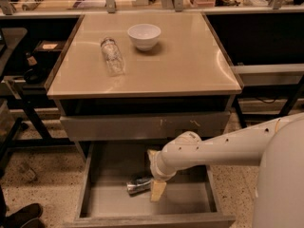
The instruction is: Pick redbull can from middle drawer and place on counter
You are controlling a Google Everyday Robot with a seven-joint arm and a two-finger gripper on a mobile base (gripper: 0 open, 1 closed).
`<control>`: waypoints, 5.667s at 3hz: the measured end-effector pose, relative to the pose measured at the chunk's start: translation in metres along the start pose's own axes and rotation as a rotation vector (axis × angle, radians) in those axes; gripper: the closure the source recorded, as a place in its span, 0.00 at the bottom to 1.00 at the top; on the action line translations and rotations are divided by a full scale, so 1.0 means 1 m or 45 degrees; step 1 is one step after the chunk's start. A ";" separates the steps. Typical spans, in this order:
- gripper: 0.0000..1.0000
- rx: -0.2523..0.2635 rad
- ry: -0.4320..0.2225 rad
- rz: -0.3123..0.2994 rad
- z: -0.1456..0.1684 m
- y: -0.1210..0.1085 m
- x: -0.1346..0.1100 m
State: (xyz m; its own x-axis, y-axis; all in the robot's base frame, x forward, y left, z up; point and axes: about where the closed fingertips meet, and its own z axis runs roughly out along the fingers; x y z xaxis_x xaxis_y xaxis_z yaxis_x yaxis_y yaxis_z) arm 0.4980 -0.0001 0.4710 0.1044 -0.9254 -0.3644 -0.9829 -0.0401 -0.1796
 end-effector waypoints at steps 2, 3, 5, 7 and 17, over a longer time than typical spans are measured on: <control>0.00 -0.004 -0.028 0.035 0.047 -0.002 0.024; 0.00 -0.007 -0.028 0.036 0.049 -0.002 0.025; 0.00 -0.007 -0.024 -0.040 0.057 -0.001 0.004; 0.00 -0.030 -0.042 -0.079 0.082 -0.001 -0.008; 1.00 -0.080 -0.021 -0.032 0.103 0.001 0.012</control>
Offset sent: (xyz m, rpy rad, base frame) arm 0.0144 -0.0094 -0.0590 0.0252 0.0140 -0.0306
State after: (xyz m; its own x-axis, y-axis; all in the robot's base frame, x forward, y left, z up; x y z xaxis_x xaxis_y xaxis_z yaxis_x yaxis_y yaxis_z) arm 0.5140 0.0272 0.3727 0.1313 -0.9174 -0.3756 -0.9875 -0.0875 -0.1314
